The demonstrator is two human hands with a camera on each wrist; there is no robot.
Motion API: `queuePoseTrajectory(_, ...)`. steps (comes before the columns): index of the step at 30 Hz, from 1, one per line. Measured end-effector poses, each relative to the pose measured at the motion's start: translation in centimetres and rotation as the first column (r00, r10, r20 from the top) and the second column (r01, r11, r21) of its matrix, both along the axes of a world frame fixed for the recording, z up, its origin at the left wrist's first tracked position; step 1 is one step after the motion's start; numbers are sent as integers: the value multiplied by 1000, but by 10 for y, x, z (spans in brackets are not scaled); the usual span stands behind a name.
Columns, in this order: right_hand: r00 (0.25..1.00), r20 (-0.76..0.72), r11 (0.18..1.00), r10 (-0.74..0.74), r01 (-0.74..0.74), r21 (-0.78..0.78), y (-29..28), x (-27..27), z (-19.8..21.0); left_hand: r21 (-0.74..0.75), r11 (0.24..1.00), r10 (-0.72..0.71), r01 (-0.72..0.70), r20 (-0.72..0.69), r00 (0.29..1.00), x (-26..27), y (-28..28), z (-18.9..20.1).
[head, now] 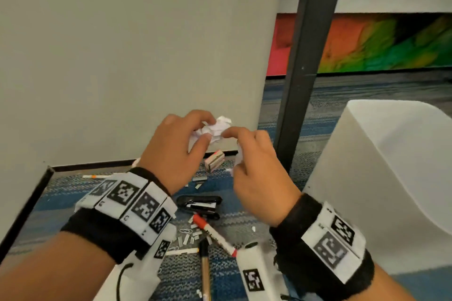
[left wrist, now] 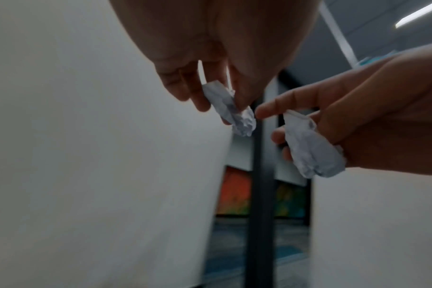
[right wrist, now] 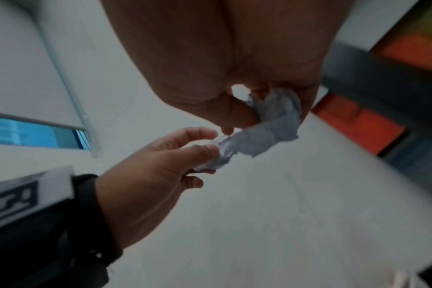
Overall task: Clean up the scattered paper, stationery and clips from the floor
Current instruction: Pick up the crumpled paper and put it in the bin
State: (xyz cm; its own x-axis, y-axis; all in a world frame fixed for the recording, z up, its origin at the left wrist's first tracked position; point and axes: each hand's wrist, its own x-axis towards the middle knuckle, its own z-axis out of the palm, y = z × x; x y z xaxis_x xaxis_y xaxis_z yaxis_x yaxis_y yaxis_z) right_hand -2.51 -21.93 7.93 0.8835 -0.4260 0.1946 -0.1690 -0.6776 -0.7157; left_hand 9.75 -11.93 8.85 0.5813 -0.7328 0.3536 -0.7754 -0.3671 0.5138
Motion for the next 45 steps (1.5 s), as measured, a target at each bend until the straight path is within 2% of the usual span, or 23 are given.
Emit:
queuePoseTrajectory(2, 997, 76, 999, -24, 26, -25, -8, -34, 19, -68, 996, -49, 49, 12, 999, -23, -17, 16)
queuePoseTrajectory(5, 966, 209, 981, -154, 175, -86, -29, -81, 44, -141, 982, -130, 127, -13, 991, -56, -44, 30)
queuePoseTrajectory(9, 894, 296, 892, -338, 404, -204, -61, -134, 68, -221, 938, -277, 266, -21, 961, -100, -83, 41)
queuePoseTrajectory(13, 799, 312, 792, -513, 582, -188, -90, -164, 72, -293, 875, -412, 386, -29, 911, -137, -120, 45)
queuePoseTrajectory(17, 769, 366, 770, -524, 612, -182, -94, -168, 64, -319, 854, -465, 411, -116, 878, -154, -131, 40)
queuePoseTrajectory(20, 801, 415, 834, -431, 529, -155, -77, -157, 67, -309, 867, -429, 391, -64, 901, -140, -117, 29)
queuePoseTrajectory(24, 904, 365, 958, -223, 272, -90, -41, -125, 56, -165, 954, -264, 250, -68, 962, -102, -73, 0)
queuePoseTrajectory(28, 987, 148, 998, -55, 59, -29, -12, -75, 5, 36, 997, -64, 69, -135, 989, -62, -8, -40)
queuePoseTrajectory(31, 995, -86, 998, 49, -51, -20, 7, -37, -41, 233, 969, 118, -75, -177, 977, -34, 43, -67)
queuePoseTrajectory(35, 914, -368, 983, 173, -186, 0, 35, 3, -91, 472, 857, 337, -207, -209, 918, -3, 104, -100)
queuePoseTrajectory(38, 826, -487, 954, 282, -294, 54, 63, 25, -125, 657, 725, 441, -204, -216, 871, 10, 142, -124)
queuePoseTrajectory(40, 752, -557, 933, 353, -326, 150, 82, 36, -145, 716, 672, 486, -191, -232, 842, 13, 159, -138)
queuePoseTrajectory(43, 636, -632, 896, 444, -336, 291, 109, 47, -171, 692, 695, 546, -195, -330, 770, 13, 176, -153)
queuePoseTrajectory(45, 591, -646, 875, 484, -318, 365, 120, 49, -184, 666, 721, 570, -191, -412, 711, 12, 183, -159)
